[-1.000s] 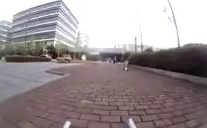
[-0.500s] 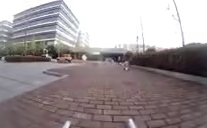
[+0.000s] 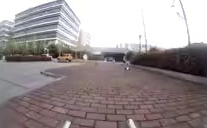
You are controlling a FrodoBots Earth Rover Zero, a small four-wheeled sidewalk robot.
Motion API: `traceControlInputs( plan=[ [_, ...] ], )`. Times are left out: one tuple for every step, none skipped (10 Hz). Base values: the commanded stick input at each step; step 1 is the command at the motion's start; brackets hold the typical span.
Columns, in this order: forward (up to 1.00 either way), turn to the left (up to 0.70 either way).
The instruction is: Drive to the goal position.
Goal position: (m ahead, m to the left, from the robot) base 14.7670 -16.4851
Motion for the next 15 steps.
traceControlInputs(
  plan=[
    [0.70, -0.10],
    [0.70, -0.14],
    [0.70, -0.14],
    [0.70, -0.14],
    [0.70, -0.14],
    [0.70, -0.14],
    [0.70, -0.14],
    [0.70, -0.14],
    [0.70, -0.14],
    [0.70, -0.13],
    [0.70, -0.10],
    [0.70, -0.07],
    [0.70, -0.05],
    [0.70, -0.02],
    [0.70, 0.00]
  ],
)
